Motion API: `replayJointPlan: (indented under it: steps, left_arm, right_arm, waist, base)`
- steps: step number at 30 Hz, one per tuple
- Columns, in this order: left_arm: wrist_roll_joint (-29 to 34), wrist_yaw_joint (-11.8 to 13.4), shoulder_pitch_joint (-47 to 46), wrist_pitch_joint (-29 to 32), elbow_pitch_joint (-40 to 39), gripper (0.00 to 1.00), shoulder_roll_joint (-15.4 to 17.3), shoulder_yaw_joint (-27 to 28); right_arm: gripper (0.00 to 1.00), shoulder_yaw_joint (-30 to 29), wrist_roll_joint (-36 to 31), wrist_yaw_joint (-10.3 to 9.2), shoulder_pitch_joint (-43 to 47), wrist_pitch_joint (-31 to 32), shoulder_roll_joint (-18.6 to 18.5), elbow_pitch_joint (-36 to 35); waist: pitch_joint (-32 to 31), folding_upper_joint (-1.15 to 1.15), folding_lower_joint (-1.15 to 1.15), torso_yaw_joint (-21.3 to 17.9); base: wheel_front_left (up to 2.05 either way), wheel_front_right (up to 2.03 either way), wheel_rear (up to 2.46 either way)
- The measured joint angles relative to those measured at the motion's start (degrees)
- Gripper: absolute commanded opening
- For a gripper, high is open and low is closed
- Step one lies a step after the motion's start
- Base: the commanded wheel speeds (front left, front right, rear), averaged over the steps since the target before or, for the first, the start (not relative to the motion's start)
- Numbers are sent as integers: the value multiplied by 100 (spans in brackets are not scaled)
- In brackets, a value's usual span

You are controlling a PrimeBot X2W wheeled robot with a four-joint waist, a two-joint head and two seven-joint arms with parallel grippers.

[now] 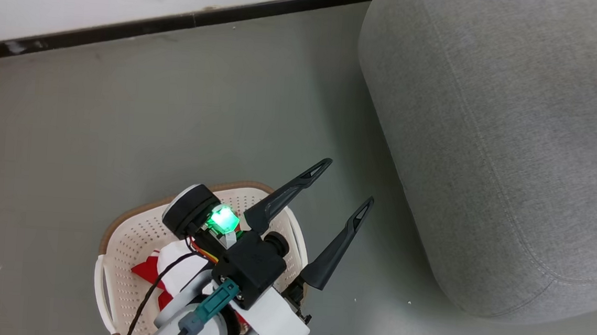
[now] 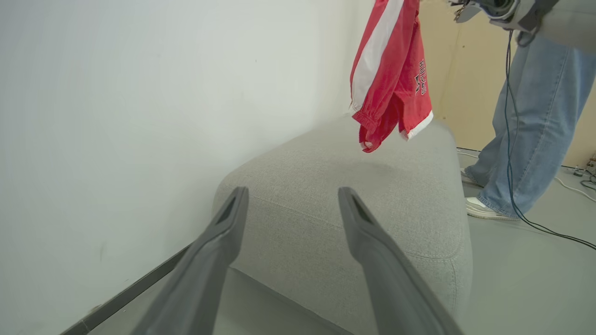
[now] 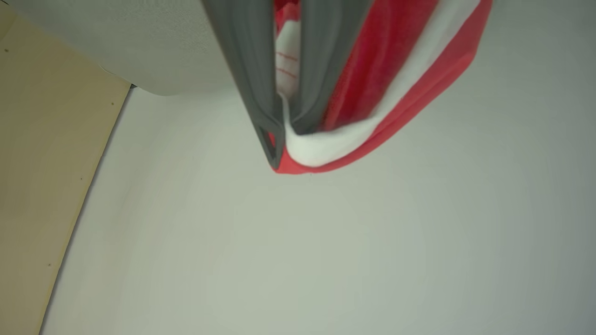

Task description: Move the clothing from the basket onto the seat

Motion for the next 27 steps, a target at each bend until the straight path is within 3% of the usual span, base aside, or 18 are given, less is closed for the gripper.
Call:
replayJointPlan:
  steps: [8,14,27]
  left_arm:
    - [35,-5,-84,48,-44,100,9,-132]
    - [34,-38,-168,49,-53,100,-21,-293]
    - [69,-44,-355,46,107,100,60,-379]
  right_arm:
    - [0,-15,-315,0,42,-435,162,379]
    - [0,1,-308,0,377,-658,567,876]
    - [0,-116,-257,0,1046,-779,1045,1674]
  waist:
    - [238,0,0,93]
    - [457,0,0,136]
    - [861,0,0,108]
  base:
    - [0,0,0]
    - [0,0,0]
    - [0,0,0]
